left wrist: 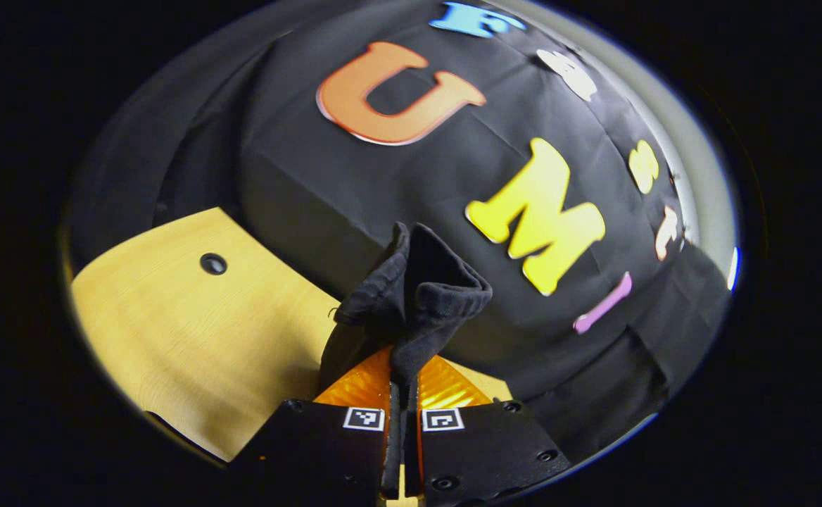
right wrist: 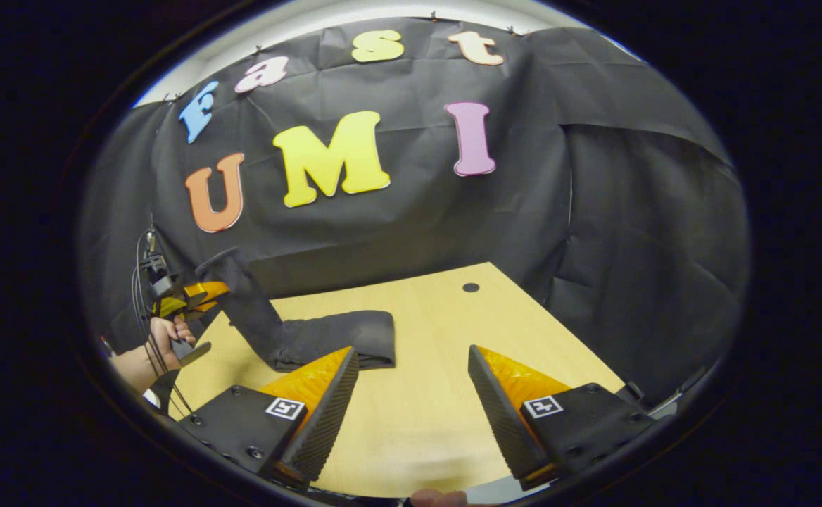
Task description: Grasp the waist and the cuffs of the jeans and fold them to make the two legs overlap; first hold the waist and fold one-third of the jeans toward the cuffs, then hold the cuffs and fold the remaining one-third in the same direction to finish folding.
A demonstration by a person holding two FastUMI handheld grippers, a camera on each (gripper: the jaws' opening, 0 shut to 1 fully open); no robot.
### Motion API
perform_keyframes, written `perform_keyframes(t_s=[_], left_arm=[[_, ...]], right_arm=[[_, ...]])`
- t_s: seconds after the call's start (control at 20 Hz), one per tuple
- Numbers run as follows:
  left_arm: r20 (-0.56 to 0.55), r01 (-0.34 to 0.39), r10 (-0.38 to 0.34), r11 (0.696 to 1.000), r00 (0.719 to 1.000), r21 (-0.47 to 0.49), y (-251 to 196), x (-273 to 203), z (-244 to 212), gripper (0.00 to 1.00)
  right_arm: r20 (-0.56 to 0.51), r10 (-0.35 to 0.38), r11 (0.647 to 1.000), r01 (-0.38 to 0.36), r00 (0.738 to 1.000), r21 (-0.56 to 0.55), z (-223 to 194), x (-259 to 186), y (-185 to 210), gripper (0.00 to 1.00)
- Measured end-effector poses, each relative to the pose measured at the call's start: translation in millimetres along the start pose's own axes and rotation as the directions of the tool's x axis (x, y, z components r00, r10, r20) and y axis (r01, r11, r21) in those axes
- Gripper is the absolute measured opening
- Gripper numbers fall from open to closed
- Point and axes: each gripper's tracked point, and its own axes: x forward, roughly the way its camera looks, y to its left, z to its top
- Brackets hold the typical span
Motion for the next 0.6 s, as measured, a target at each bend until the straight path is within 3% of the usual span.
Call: perform_keyframes(t_s=[0.25, 0.3, 0.45, 0.5, 0.6], left_arm=[[-0.108, 0.034, -0.007, 0.967, 0.994, 0.252, -60, 24, -74, 0.06], [-0.129, 0.038, 0.0, 0.956, 0.992, 0.291, -63, 33, -91, 0.05], [-0.173, 0.035, 0.038, 0.916, 0.984, 0.4, -65, 48, -141, 0.06], [-0.186, 0.034, 0.052, 0.901, 0.981, 0.432, -65, 52, -156, 0.06], [-0.213, 0.031, 0.087, 0.869, 0.973, 0.493, -64, 59, -182, 0.06]], right_arm=[[0.013, -0.063, 0.997, 0.062, 0.998, 0.055, -2, -2, -44, 1.0], [0.009, -0.078, 0.995, 0.077, 0.997, 0.065, -5, -4, -54, 0.93], [-0.005, -0.135, 0.987, 0.135, 0.991, 0.083, -15, -13, -87, 0.94], [-0.014, -0.155, 0.983, 0.155, 0.988, 0.093, -19, -15, -96, 1.0], [-0.034, -0.185, 0.976, 0.187, 0.982, 0.109, -28, -18, -111, 0.97]])
